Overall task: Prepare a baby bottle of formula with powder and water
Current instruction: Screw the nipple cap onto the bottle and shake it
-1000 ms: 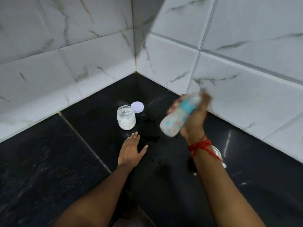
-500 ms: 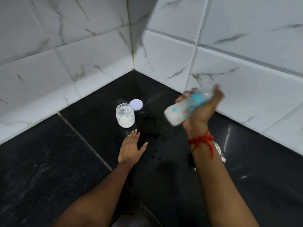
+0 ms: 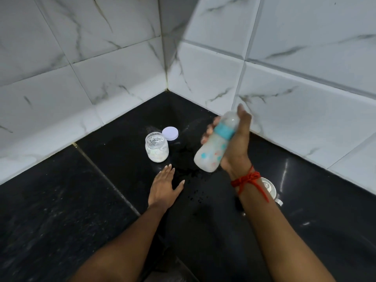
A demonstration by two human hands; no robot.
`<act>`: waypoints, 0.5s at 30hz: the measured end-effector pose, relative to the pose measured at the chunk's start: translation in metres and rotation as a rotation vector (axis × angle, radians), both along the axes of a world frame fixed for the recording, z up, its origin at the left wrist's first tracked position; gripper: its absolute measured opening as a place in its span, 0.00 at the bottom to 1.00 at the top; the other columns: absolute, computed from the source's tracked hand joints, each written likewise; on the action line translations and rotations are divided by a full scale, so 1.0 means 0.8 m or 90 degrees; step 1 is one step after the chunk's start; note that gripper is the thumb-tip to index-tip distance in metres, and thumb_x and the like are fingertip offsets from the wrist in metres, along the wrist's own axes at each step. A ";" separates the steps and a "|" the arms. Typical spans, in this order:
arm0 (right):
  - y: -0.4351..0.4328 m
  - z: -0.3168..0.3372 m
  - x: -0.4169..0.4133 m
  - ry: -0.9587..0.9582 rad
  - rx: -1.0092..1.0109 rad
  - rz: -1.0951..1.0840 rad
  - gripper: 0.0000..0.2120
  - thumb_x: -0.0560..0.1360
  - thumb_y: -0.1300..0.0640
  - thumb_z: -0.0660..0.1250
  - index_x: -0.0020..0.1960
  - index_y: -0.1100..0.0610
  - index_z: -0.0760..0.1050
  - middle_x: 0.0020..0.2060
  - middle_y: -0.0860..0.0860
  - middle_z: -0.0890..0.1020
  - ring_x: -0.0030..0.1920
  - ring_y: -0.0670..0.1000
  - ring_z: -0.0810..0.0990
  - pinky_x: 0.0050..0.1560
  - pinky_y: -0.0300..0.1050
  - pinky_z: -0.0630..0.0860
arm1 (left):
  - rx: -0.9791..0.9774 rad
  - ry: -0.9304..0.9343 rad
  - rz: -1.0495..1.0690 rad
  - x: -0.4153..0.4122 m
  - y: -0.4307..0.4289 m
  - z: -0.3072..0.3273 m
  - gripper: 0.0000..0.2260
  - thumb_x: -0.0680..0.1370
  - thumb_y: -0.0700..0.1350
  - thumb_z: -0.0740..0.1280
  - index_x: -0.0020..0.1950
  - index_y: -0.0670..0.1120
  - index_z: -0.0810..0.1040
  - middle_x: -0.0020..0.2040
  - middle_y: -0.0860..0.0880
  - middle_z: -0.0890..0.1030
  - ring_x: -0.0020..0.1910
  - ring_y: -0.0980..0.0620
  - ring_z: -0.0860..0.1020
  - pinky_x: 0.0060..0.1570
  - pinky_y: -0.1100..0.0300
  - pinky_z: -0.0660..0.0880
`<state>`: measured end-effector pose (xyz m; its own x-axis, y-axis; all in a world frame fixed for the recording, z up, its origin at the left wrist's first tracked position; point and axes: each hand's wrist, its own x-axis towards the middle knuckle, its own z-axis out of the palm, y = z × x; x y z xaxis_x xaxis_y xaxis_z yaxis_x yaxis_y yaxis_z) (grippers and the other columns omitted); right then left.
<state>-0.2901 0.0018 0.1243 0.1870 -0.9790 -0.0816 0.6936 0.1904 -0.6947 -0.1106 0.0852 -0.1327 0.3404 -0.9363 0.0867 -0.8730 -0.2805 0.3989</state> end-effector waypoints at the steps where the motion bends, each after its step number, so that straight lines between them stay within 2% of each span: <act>1: 0.001 0.000 0.001 -0.007 -0.004 -0.003 0.27 0.77 0.35 0.56 0.35 0.58 0.71 0.26 0.55 0.72 0.26 0.53 0.71 0.31 0.42 0.71 | 0.000 -0.002 0.000 0.001 -0.001 0.000 0.32 0.82 0.64 0.60 0.80 0.45 0.67 0.82 0.49 0.63 0.82 0.54 0.57 0.81 0.58 0.51; 3: -0.004 -0.003 0.000 -0.056 0.016 -0.064 0.28 0.78 0.35 0.55 0.35 0.57 0.71 0.26 0.54 0.73 0.25 0.52 0.71 0.31 0.41 0.71 | 0.004 -0.001 -0.001 0.004 -0.002 -0.002 0.32 0.82 0.64 0.59 0.80 0.45 0.67 0.82 0.49 0.62 0.82 0.54 0.57 0.81 0.58 0.51; 4: -0.004 0.000 0.001 -0.056 0.011 -0.052 0.28 0.78 0.34 0.55 0.35 0.57 0.71 0.25 0.53 0.73 0.25 0.52 0.71 0.31 0.41 0.71 | 0.007 -0.001 0.000 0.003 -0.002 -0.002 0.32 0.82 0.64 0.59 0.80 0.45 0.67 0.82 0.49 0.62 0.82 0.54 0.57 0.81 0.58 0.51; 6: 0.000 0.003 0.003 0.015 -0.008 0.009 0.28 0.77 0.35 0.56 0.34 0.58 0.71 0.25 0.54 0.73 0.25 0.53 0.71 0.31 0.42 0.71 | 0.008 -0.005 0.000 0.000 0.000 -0.002 0.33 0.82 0.65 0.59 0.80 0.45 0.67 0.82 0.49 0.63 0.82 0.54 0.57 0.81 0.58 0.51; 7: 0.000 -0.001 0.004 0.012 -0.002 -0.006 0.27 0.77 0.35 0.56 0.34 0.58 0.71 0.25 0.54 0.73 0.25 0.54 0.71 0.31 0.42 0.71 | 0.004 -0.007 0.000 0.001 -0.001 -0.002 0.32 0.82 0.64 0.59 0.80 0.45 0.67 0.82 0.49 0.63 0.82 0.54 0.57 0.81 0.58 0.51; 9: -0.001 -0.007 0.001 -0.058 0.032 -0.084 0.27 0.77 0.35 0.57 0.34 0.57 0.71 0.25 0.54 0.73 0.25 0.53 0.71 0.31 0.41 0.71 | 0.004 -0.008 -0.002 0.004 -0.002 -0.002 0.32 0.82 0.64 0.59 0.80 0.44 0.67 0.82 0.48 0.63 0.82 0.53 0.58 0.81 0.57 0.52; 10: -0.001 -0.010 0.001 -0.058 0.025 -0.079 0.27 0.77 0.34 0.57 0.34 0.57 0.71 0.25 0.54 0.73 0.25 0.53 0.72 0.31 0.41 0.71 | 0.008 -0.006 -0.002 0.003 -0.002 -0.001 0.32 0.82 0.64 0.59 0.80 0.44 0.67 0.82 0.48 0.63 0.82 0.53 0.58 0.81 0.57 0.51; 12: 0.004 -0.010 0.002 0.024 0.014 -0.041 0.27 0.76 0.34 0.57 0.35 0.58 0.71 0.27 0.55 0.72 0.26 0.54 0.72 0.31 0.42 0.71 | 0.006 -0.006 -0.002 0.000 -0.001 -0.001 0.32 0.82 0.64 0.59 0.80 0.44 0.67 0.82 0.48 0.63 0.82 0.53 0.58 0.81 0.58 0.51; 15: 0.005 -0.023 -0.005 -0.051 0.048 -0.176 0.27 0.77 0.34 0.57 0.35 0.56 0.72 0.26 0.54 0.73 0.26 0.53 0.71 0.32 0.42 0.71 | 0.006 -0.010 -0.005 0.005 -0.002 -0.002 0.32 0.82 0.64 0.60 0.80 0.44 0.68 0.82 0.48 0.63 0.82 0.53 0.58 0.81 0.58 0.51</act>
